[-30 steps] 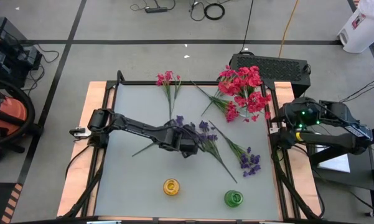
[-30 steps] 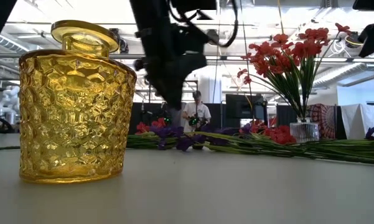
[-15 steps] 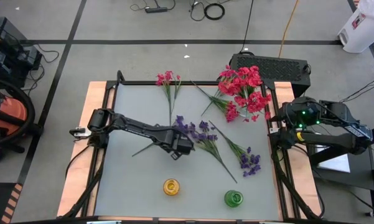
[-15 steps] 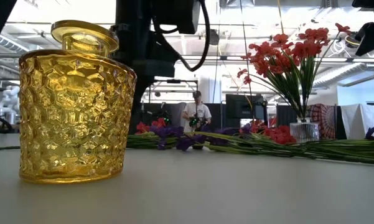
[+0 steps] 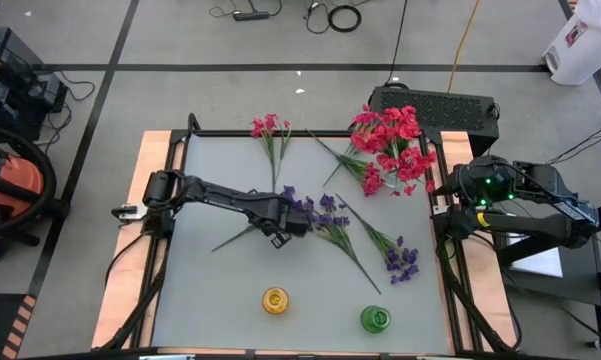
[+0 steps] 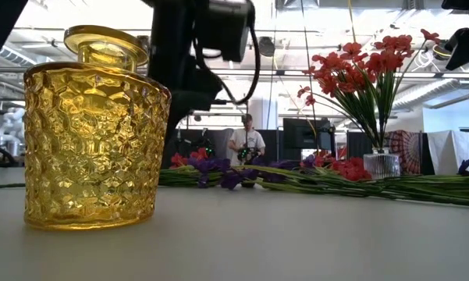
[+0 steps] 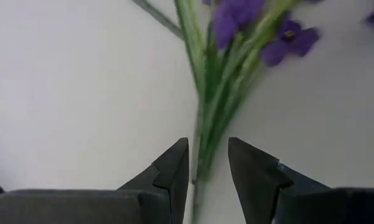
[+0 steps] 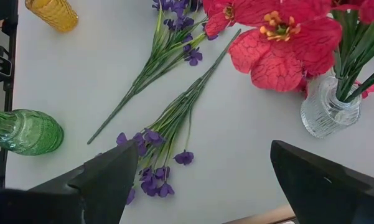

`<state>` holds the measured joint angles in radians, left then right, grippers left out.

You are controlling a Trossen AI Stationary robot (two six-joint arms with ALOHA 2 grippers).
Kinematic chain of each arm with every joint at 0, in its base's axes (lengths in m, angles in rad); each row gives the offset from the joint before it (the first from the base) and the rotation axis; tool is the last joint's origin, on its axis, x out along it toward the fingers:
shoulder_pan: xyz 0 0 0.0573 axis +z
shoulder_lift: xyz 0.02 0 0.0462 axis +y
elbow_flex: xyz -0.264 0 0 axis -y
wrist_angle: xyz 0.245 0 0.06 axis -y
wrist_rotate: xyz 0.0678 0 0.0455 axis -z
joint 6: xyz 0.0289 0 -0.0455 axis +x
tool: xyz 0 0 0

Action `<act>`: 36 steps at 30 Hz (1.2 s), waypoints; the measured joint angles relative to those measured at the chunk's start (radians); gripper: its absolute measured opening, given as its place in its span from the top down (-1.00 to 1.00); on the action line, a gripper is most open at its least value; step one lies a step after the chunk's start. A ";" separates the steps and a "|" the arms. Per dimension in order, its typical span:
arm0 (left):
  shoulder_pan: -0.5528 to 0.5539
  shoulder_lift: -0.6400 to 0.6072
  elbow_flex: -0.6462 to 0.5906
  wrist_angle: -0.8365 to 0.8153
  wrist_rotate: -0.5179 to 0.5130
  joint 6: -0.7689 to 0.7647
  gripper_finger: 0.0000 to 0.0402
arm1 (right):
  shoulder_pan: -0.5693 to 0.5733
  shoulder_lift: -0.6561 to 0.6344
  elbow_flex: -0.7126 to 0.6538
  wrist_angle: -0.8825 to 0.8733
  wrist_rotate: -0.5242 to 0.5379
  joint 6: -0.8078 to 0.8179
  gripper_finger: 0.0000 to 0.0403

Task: Sort flowers into vase by color
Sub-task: Put the left purple flower into the yellow transparent vase

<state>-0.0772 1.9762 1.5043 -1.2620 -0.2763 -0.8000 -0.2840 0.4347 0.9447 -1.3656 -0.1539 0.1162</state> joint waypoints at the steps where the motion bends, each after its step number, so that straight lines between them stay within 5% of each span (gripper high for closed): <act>1: 0.010 0.000 -0.011 0.006 0.016 0.018 0.40 | 0.000 0.000 0.000 0.000 0.000 0.000 -0.77; 18: 0.070 -0.001 -0.122 0.252 0.129 0.163 0.40 | 0.000 0.000 0.000 0.000 0.000 0.002 -0.77; 36: 0.112 -0.001 -0.122 0.208 0.082 0.161 0.40 | 0.000 0.000 0.000 0.000 0.000 0.003 -0.77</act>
<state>0.0348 1.9755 1.3824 -1.0544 -0.1944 -0.6386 -0.2840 0.4347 0.9447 -1.3659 -0.1539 0.1192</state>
